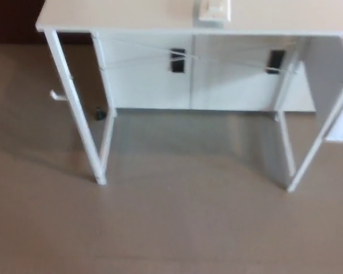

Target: The robot walk towards a table in front and then clicks the light switch button using the right hand's index finger

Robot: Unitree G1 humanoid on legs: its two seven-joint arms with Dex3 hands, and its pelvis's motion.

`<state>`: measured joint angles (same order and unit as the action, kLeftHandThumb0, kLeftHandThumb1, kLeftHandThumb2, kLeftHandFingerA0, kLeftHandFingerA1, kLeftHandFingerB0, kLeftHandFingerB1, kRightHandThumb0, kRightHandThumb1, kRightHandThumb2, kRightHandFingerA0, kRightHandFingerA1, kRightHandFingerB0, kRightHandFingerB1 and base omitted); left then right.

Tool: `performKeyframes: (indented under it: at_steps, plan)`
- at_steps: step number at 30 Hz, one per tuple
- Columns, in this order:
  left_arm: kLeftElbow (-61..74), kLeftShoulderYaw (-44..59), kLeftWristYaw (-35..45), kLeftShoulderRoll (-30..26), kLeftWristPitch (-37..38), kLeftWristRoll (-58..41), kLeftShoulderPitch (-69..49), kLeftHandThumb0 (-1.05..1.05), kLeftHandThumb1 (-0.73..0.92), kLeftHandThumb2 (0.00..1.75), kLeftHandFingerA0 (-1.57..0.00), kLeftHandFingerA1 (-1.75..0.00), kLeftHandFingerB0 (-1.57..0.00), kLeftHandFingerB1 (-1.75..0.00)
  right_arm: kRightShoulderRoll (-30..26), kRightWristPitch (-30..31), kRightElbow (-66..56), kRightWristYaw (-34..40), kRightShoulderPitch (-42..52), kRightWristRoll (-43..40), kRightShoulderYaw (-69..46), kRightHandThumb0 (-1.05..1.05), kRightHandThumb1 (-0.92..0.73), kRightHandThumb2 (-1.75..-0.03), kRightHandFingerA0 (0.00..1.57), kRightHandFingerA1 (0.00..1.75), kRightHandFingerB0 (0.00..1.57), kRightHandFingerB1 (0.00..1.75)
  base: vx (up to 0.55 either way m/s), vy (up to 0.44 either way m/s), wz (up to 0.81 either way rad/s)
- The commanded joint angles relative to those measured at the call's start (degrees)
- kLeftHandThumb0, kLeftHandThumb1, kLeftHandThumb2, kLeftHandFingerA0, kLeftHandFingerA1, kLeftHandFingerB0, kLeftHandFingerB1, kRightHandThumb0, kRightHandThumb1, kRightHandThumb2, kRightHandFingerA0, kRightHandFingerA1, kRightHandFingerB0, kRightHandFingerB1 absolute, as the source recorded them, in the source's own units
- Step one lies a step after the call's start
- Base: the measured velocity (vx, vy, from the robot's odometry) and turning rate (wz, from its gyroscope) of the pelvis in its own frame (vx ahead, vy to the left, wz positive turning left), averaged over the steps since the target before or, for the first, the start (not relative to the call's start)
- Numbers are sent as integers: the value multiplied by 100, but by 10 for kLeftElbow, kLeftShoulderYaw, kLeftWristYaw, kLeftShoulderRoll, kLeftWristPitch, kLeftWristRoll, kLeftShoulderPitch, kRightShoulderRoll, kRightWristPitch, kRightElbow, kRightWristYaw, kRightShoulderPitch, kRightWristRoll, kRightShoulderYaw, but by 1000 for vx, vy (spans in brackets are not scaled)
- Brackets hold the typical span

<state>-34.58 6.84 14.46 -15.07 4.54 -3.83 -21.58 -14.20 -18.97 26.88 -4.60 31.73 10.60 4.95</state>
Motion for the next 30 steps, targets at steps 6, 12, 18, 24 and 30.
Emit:
performKeyframes:
  at_steps: [6,12,18,24,30]
  plan:
    - [9,-3,0,-11,3,14,-5,-27,62,58,-40,-40,-32,-33,-7,-1,7,5,5,5,3,-72,-42,-82,62,54,46,49,397,-18,6]
    - [21,-4,-1,-12,-3,14,-3,-26,64,59,-40,-39,-31,-33,-6,17,-18,-2,6,0,3,-70,-42,-81,60,53,47,49,349,120,-21]
    - [20,-2,3,-14,-2,8,4,-26,63,58,-40,-40,-31,-33,-7,0,7,-3,-12,-1,2,-70,-42,-81,61,53,46,49,378,181,-12]
    - [19,-6,-1,-16,3,15,6,-27,63,58,-41,-39,-32,-33,-6,8,-4,-7,-9,-5,2,-70,-42,-81,61,53,47,49,166,-16,12]
    - [2,4,23,-15,26,-3,14,-26,62,58,-44,-43,-34,-34,-6,23,-24,-11,-5,-2,4,-69,-42,-81,60,53,46,49,233,-217,5]
